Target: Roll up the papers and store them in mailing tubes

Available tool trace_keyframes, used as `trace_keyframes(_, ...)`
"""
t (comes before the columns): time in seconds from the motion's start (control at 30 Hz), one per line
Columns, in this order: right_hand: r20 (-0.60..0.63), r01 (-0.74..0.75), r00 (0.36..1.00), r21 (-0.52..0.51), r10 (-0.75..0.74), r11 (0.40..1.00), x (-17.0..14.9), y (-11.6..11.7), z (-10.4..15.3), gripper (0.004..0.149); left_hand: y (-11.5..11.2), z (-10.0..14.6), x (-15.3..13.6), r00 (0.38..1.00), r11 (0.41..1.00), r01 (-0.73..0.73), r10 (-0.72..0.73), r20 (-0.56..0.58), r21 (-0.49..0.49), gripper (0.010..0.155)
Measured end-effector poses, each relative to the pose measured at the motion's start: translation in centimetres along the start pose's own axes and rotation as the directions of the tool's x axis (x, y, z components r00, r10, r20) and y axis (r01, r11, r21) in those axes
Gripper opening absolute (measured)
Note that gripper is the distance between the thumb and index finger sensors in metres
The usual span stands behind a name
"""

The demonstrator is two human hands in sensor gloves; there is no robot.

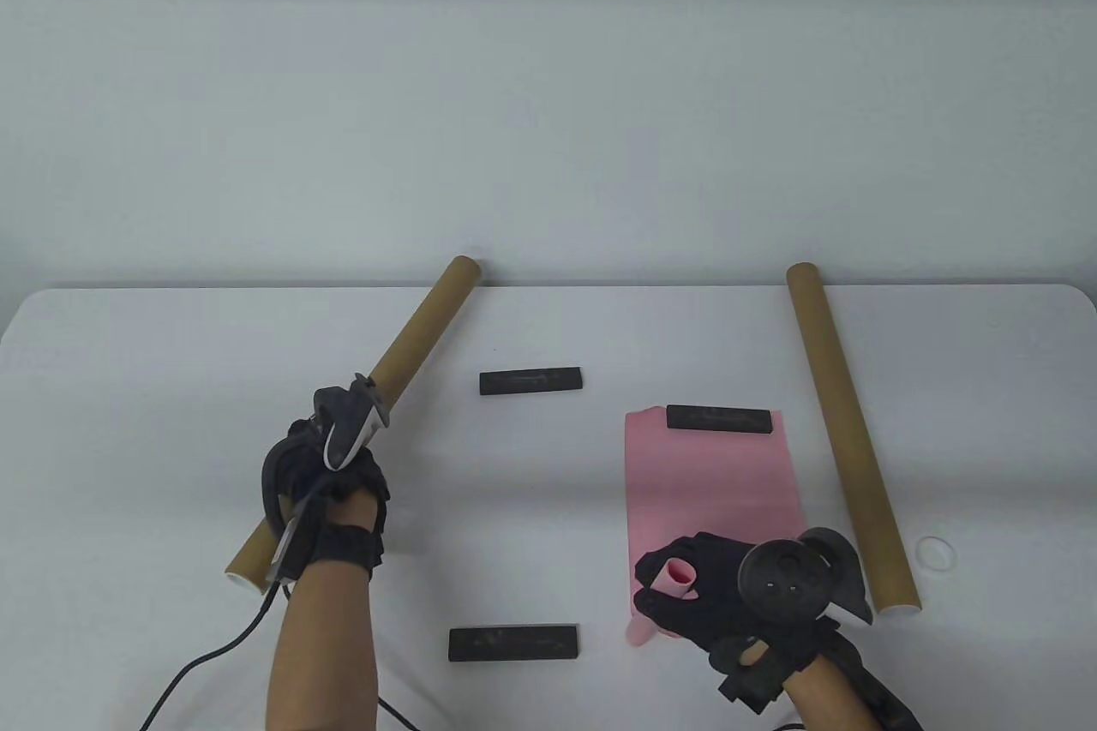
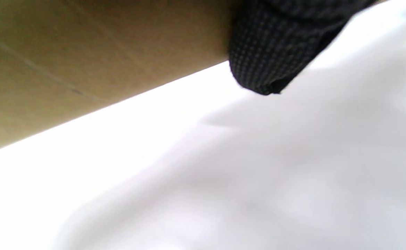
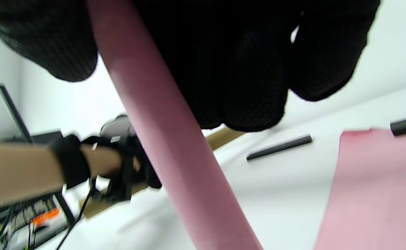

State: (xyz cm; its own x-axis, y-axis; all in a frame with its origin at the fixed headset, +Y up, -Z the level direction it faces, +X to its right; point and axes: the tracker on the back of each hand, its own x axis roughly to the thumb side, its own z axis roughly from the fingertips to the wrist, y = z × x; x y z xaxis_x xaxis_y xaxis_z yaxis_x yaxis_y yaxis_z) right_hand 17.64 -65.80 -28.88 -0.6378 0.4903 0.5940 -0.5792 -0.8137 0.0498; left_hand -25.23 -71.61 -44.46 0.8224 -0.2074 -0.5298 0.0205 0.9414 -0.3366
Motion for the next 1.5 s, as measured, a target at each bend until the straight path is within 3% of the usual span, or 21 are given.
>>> trace_keyframes(0.17, -0.032, 0.079, 0.996, -0.124, -0.084, 0.989, -1.3, -2.1, 0.6, 0.058, 0.6, 3.0, -2.8, 0.991, 0.978, -0.096, 0.077, 0.106, 0.186, 0.082)
trace_keyframes(0.23, -0.051, 0.083, 0.995, -0.143, -0.091, 0.986, -2.0, -2.6, 0.8, 0.058, 0.8, 4.6, -4.0, 0.975, 0.954, -0.146, 0.094, 0.201, 0.260, 0.080)
trace_keyframes(0.33, -0.086, 0.103, 0.989, -0.189, -0.121, 0.977, -3.2, -3.4, 1.2, 0.058, 1.2, 7.4, -5.7, 0.968, 0.911, -0.150, 0.056, 0.244, 0.384, 0.076)
trace_keyframes(0.5, -0.144, 0.142, 0.970, -0.318, -0.196, 0.938, -5.2, -4.7, 2.2, 0.059, 1.1, 9.9, -6.8, 0.938, 0.862, -0.215, 0.050, 0.344, 0.459, 0.076)
trace_keyframes(0.6, -0.189, 0.108, 0.959, -0.443, -0.211, 0.890, -6.6, -5.9, 3.3, 0.059, 1.1, 10.9, -7.2, 0.914, 0.833, -0.249, 0.035, 0.404, 0.493, 0.076)
trace_keyframes(0.73, -0.190, 0.155, 0.919, -0.633, -0.346, 0.759, -8.6, -7.9, 5.2, 0.058, 0.8, 11.6, -7.2, 0.885, 0.807, -0.279, 0.005, 0.466, 0.521, 0.075)
trace_keyframes(0.83, -0.141, 0.234, 0.877, -0.710, -0.460, 0.664, -9.7, -8.5, 6.2, 0.058, 0.6, 11.6, -6.8, 0.872, 0.802, -0.282, -0.015, 0.490, 0.527, 0.075)
trace_keyframes(1.23, 0.008, 0.545, 0.695, -0.658, -0.719, 0.520, -11.8, -6.9, 5.9, 0.058, 0.6, 12.3, -6.8, 0.829, 0.792, -0.353, 0.017, 0.560, 0.499, 0.076)
trace_keyframes(1.33, 0.029, 0.623, 0.634, -0.611, -0.773, 0.488, -12.0, -5.6, 5.3, 0.057, 0.7, 12.4, -6.7, 0.810, 0.800, -0.367, 0.025, 0.586, 0.474, 0.076)
trace_keyframes(1.5, 0.027, 0.781, 0.492, -0.455, -0.870, 0.428, -10.7, -1.4, 3.2, 0.063, 0.6, 12.3, -6.7, 0.772, 0.821, -0.401, 0.065, 0.632, 0.406, 0.075)
